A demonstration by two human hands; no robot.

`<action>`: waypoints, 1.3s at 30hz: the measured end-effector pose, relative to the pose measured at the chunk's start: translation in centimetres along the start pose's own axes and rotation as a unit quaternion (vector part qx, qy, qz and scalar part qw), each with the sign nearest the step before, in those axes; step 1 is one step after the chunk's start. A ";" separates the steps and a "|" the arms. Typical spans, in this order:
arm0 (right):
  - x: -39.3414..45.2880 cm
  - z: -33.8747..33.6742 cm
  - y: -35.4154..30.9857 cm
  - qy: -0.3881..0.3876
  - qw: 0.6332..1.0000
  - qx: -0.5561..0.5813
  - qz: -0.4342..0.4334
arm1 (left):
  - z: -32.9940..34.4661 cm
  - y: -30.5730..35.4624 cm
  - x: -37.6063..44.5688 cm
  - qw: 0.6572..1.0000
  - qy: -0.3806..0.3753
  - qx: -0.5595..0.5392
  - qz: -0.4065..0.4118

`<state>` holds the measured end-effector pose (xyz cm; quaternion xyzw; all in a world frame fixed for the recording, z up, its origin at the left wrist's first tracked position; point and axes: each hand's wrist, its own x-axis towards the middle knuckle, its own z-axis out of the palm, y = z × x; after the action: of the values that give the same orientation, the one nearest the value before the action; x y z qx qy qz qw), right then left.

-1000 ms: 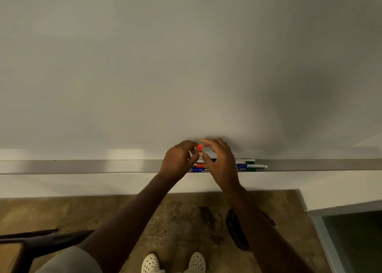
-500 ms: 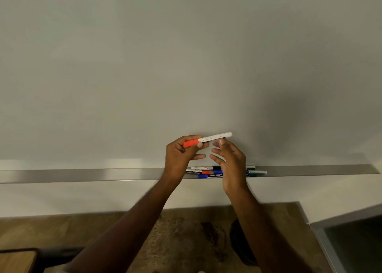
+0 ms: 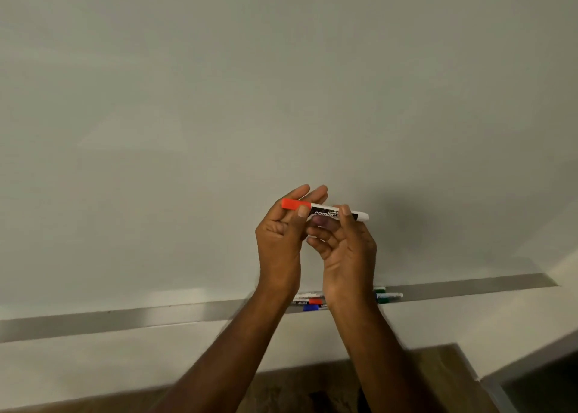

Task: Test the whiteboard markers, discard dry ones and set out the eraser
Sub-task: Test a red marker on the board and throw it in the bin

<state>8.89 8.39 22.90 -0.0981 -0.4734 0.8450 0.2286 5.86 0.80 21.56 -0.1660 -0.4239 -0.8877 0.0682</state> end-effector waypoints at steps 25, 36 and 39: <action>8.8 0.2 -5.2 -0.109 0.988 0.099 -0.041 | 10.3 -1.9 5.2 0.993 0.064 -0.064 0.071; 9.8 3.3 -6.4 -0.090 0.974 0.199 -0.063 | 11.1 0.5 7.6 0.978 0.162 -0.064 0.117; 10.3 3.8 -6.5 -0.064 0.968 0.221 -0.097 | 11.6 1.4 8.3 0.977 0.163 -0.043 0.132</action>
<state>0.34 13.33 30.99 0.0555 -0.2958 0.9068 0.2951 1.21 9.08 32.24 -0.0764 -0.3431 -0.9033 0.2458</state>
